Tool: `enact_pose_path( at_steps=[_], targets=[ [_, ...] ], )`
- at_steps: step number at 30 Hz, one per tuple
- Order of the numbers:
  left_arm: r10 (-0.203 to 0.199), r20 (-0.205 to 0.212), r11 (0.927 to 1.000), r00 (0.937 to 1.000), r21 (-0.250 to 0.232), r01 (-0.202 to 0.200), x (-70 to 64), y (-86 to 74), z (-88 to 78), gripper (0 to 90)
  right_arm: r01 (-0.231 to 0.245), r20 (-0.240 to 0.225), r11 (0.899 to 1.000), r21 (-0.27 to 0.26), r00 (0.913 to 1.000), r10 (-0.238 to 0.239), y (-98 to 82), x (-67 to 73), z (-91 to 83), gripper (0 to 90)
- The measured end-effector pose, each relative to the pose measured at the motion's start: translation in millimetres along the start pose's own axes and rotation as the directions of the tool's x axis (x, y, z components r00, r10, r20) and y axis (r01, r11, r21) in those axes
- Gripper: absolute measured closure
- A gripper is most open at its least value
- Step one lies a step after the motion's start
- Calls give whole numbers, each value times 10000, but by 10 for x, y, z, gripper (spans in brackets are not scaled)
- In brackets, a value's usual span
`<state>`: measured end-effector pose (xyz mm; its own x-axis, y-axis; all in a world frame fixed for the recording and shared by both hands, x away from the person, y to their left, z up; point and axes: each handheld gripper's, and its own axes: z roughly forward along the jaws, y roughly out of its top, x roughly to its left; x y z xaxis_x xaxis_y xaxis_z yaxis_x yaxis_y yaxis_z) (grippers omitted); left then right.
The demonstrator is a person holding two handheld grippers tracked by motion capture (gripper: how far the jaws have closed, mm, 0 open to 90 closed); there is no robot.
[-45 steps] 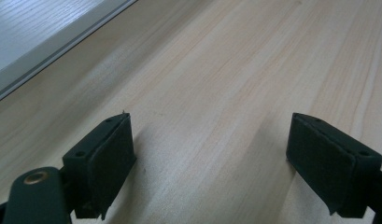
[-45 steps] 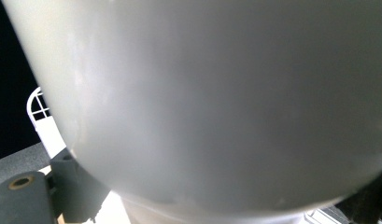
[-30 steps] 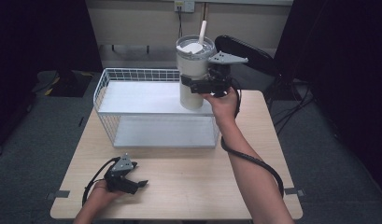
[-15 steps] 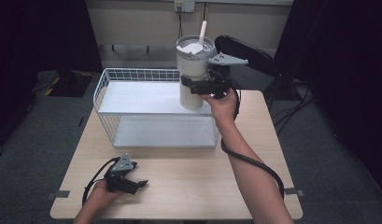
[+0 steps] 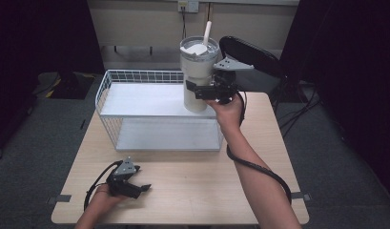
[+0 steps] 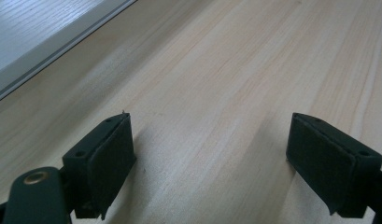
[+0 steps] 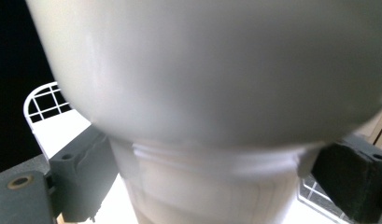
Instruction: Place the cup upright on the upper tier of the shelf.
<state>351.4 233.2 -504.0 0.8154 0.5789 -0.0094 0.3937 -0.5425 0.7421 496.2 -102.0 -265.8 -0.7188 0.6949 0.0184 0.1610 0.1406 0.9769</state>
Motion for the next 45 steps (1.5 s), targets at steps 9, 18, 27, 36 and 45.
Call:
enact_pose_path(
  at_steps=[9, 18, 27, 36, 45],
  targets=[
    [-2, 0, 10000, 10000, -2, 2, 0, 0, 0, 145, -41, -9, 9999, 125, 10000, 41, -32, 3, -50, 95],
    [-10, 8, 10000, 10000, -19, 10, 2, 0, 1, 145, -142, -160, 9998, 167, 9998, 145, -110, -21, -170, 115],
    [-5, -7, 10000, 10000, -11, 5, -1, 0, 1, 144, 46, -493, 9995, 320, 9988, -30, -158, 24, -316, 114],
    [-7, -4, 10000, 10000, -16, 7, -2, -1, 3, 143, 315, -1115, 9990, 323, 9934, -277, -216, 138, -453, 114],
    [-2, -3, 10000, 10000, -15, 2, -2, 0, 3, 143, 411, -1502, 9987, 315, 9880, -359, -240, 207, -584, 130]
  ],
)
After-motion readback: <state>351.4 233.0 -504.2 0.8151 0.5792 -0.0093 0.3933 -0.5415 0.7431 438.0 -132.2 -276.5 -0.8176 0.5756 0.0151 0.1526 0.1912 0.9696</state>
